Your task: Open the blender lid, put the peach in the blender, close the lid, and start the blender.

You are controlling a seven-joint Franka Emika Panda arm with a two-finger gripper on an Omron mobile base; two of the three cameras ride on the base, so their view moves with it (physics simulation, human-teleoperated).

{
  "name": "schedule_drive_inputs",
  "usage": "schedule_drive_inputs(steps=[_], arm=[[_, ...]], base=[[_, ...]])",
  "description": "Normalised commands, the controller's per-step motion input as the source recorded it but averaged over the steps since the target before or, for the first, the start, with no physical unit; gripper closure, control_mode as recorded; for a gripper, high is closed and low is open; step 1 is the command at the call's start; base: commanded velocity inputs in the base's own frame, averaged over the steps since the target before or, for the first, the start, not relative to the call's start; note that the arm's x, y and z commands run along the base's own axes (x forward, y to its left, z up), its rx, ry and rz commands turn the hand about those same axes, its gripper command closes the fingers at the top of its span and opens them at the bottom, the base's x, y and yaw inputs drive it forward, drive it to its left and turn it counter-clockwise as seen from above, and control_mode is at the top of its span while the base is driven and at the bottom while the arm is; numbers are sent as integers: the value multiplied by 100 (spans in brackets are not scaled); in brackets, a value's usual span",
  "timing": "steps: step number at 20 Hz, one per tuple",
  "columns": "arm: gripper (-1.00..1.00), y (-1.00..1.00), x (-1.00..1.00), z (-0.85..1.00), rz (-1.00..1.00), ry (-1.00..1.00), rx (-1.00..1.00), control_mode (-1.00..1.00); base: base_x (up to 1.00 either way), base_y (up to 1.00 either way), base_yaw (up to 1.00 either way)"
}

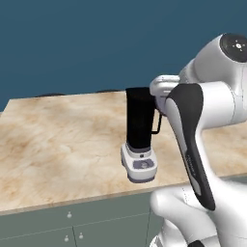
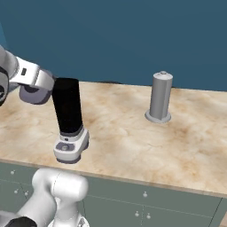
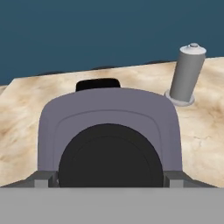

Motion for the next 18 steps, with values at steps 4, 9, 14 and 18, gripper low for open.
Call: schedule_drive_inputs(steps=[4,9,14,18], arm=[[100,29,46,0,0,1,0,-100],[100,1,41,7,0,1,0,-100],[100,0,42,10,0,8,0,-100],[100,0,39,0,0,9,0,-100]], base=[[0,0,0],[0,0,0],[0,0,0],[0,0,0]])
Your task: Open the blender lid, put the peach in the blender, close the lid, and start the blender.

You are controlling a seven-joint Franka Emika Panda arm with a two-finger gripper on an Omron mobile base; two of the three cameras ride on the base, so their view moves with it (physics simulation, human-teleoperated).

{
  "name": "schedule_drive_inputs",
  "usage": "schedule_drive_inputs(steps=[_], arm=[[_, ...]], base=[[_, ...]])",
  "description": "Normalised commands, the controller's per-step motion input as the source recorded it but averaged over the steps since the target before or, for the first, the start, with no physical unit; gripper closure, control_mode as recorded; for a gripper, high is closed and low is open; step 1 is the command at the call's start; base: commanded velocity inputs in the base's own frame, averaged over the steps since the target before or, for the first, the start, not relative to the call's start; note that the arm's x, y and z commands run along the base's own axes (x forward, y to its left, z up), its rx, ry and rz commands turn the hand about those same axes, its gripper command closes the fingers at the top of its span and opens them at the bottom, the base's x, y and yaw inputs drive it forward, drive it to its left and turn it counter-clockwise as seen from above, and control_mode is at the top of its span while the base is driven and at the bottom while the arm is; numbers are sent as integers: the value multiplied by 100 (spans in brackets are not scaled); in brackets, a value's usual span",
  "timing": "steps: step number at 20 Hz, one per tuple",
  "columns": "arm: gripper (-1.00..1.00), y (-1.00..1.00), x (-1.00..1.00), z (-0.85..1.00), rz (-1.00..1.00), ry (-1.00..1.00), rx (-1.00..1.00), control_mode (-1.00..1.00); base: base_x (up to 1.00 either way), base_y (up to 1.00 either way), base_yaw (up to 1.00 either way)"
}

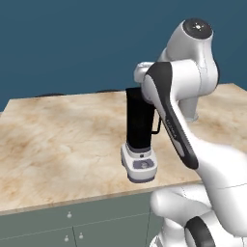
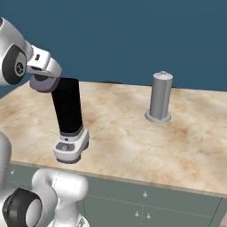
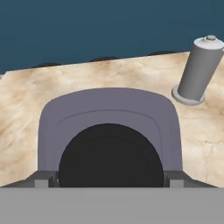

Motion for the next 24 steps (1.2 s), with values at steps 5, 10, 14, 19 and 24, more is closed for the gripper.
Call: schedule_drive_inputs(steps=[5,10,14,19,24], arm=[[100,0,39,0,0,12,0,-100],[100,0,32,0,0,10,0,-100],[100,0,27,-10,0,11,0,-100],[100,0,22,-2,0,8,0,-100],[100,0,16,-2,0,6,0,-100]], base=[[0,0,0],[0,0,0],[0,0,0],[0,0,0],[0,0,0]])
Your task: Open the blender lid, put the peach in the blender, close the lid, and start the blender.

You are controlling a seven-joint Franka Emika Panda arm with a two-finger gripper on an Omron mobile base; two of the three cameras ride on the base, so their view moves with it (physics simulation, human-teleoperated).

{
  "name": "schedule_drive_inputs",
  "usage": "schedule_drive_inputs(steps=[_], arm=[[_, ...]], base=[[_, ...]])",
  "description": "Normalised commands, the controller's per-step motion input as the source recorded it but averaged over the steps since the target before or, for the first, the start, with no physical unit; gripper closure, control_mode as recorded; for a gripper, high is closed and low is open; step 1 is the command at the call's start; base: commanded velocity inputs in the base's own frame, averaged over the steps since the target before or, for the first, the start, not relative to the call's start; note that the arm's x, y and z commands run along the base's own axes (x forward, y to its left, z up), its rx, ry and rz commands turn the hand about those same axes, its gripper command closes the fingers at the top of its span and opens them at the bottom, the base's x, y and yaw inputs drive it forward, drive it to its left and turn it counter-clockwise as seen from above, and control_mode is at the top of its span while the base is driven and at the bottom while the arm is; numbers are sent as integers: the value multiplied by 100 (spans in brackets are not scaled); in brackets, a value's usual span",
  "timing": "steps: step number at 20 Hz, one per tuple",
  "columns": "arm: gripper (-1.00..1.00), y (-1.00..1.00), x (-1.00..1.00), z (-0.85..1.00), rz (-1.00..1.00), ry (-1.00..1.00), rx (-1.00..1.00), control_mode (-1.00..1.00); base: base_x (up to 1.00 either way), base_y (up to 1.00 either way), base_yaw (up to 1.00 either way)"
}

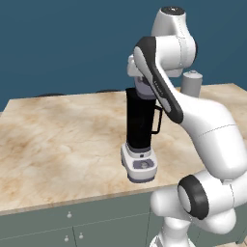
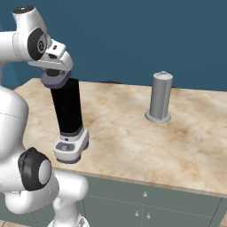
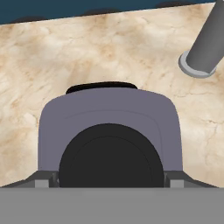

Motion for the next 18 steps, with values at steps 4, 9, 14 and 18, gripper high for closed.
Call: schedule_drive_inputs(steps=[4,9,14,18], arm=[[100,0,9,-15,0,6,0,-100],[100,0,-3,-10,0,3,0,-100],[100,0,-4,-3,0,6,0,-100],[100,0,16,0,0,7,0,-100]], base=[[0,0,0],[0,0,0],[0,0,0],[0,0,0]])
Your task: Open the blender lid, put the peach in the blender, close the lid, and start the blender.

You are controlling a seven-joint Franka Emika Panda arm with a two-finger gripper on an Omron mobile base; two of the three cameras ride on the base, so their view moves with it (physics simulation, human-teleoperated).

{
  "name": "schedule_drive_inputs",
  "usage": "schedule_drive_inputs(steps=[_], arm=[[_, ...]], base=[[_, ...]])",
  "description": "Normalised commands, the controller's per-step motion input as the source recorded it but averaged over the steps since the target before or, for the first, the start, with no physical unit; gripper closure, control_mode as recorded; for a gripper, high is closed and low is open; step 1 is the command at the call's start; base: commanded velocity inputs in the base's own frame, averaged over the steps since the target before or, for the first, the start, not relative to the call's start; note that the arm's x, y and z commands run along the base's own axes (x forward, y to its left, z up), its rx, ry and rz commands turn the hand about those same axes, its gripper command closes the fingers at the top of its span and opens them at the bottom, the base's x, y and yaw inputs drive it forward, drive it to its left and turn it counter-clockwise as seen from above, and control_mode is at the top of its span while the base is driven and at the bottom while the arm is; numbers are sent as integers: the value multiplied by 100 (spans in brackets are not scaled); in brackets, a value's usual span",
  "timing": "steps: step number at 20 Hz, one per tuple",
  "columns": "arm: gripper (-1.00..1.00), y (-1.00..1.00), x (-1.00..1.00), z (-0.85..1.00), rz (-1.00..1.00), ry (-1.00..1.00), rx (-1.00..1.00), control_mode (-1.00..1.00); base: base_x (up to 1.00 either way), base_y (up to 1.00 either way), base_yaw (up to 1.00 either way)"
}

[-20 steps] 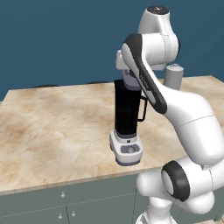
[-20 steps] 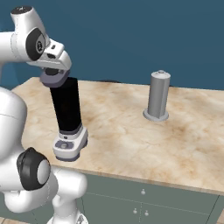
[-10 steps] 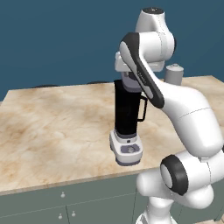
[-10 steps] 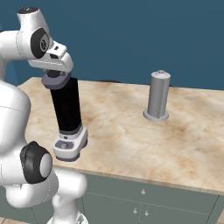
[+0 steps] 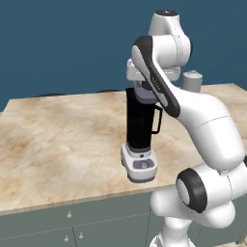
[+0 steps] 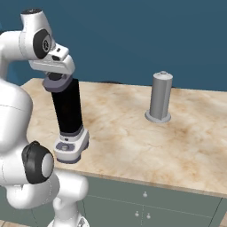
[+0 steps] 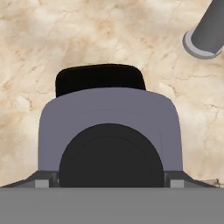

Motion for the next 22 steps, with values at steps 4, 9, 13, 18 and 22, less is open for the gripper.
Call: schedule_drive_inputs(steps=[4,9,13,18,22], arm=[[100,0,36,0,0,1,0,-100],[100,1,32,-1,2,0,0,-100],[100,4,15,-18,2,0,0,-100],[100,4,2,-23,2,0,0,-100],[100,0,3,-13,2,0,0,-100]], base=[[0,0,0],[0,0,0],[0,0,0],[0,0,0],[0,0,0]])
